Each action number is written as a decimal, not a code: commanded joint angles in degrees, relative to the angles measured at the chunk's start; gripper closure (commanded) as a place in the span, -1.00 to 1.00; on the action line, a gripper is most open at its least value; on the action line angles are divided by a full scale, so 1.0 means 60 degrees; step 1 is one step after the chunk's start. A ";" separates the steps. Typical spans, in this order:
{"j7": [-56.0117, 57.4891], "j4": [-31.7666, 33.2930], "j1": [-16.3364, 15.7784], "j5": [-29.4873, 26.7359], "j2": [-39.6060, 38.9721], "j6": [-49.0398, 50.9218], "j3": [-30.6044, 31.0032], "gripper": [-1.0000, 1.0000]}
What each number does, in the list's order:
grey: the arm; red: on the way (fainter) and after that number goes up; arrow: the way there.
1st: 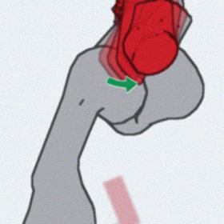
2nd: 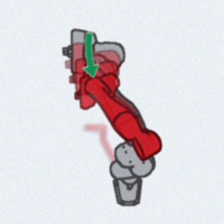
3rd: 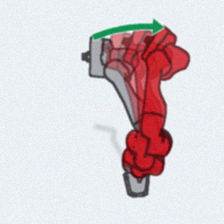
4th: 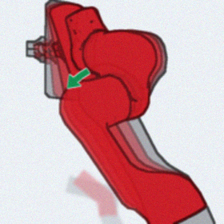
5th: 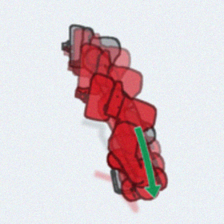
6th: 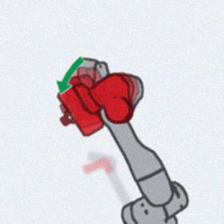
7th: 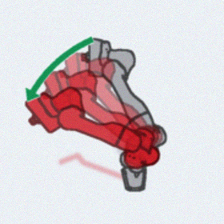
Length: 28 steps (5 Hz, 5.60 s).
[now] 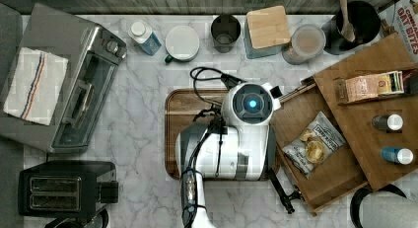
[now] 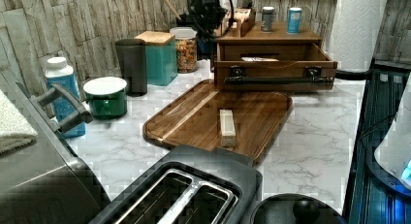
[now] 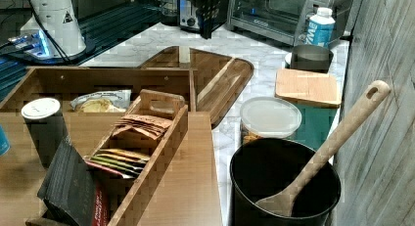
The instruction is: Close the drawer.
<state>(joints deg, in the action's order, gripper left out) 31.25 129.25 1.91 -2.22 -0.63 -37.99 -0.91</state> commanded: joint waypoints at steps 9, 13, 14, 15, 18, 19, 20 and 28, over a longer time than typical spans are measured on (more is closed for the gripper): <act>0.8317 0.3830 0.0246 -0.1558 0.0762 -0.1544 -0.1240 1.00; 0.9746 0.2512 0.1014 0.0057 0.0260 -0.0168 -0.2293 1.00; 1.0596 0.1884 0.1351 -0.0098 -0.0111 -0.0003 -0.2346 1.00; 1.1455 0.1290 0.1622 -0.0549 -0.0154 0.0146 -0.2358 1.00; 1.4191 -0.0377 0.1878 -0.1625 -0.0681 -0.1526 -0.3002 1.00; 1.4880 -0.0485 0.1888 -0.2114 -0.1316 -0.2651 -0.3088 1.00; 1.4656 -0.0950 0.1915 -0.1671 -0.2038 -0.3164 -0.3118 1.00; 1.5206 -0.2887 0.2541 -0.1623 -0.2775 -0.3048 -0.3249 1.00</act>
<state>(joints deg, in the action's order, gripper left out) 117.95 126.12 14.80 -9.60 -15.21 -47.59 -19.57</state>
